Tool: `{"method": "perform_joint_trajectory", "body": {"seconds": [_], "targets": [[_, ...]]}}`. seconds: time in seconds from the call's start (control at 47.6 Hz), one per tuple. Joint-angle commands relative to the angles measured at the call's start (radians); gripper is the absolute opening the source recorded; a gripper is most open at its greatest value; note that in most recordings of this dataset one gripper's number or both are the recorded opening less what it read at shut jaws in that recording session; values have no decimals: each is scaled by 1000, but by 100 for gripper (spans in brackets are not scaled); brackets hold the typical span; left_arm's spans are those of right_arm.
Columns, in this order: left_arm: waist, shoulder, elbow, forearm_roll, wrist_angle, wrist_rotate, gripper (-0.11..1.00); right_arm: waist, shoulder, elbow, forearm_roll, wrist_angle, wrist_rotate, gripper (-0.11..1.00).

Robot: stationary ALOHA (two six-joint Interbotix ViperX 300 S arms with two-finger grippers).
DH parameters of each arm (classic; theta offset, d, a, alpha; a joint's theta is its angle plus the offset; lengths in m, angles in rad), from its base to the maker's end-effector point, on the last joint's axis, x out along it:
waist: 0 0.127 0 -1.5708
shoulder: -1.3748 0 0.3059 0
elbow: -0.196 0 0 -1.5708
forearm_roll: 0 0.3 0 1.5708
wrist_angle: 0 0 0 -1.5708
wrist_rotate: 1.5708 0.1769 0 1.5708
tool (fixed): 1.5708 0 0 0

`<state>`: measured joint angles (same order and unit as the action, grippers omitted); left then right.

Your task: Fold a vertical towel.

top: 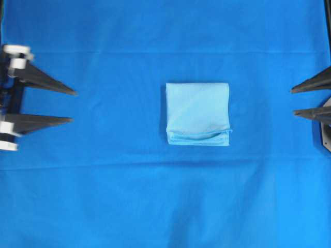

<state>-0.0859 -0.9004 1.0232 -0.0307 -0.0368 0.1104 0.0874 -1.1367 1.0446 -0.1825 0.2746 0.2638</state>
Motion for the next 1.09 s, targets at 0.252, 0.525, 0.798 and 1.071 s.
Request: {"method": "perform_joint_trajectory", "body": {"seconds": [0.252, 0.525, 0.798, 1.071], "targets": [[23, -311, 206, -2, 21, -63, 54, -98, -141, 146, 3, -8, 9, 54], [60, -456, 344, -2, 60, -144, 54, -133, -143, 241, 14, -74, 29, 54], [80, -462, 357, 0, 61, -147, 54, -137, -138, 252, 12, -71, 49, 54], [80, -463, 356, -2, 61, -146, 54, -135, -140, 250, 9, -63, 49, 54]]}}
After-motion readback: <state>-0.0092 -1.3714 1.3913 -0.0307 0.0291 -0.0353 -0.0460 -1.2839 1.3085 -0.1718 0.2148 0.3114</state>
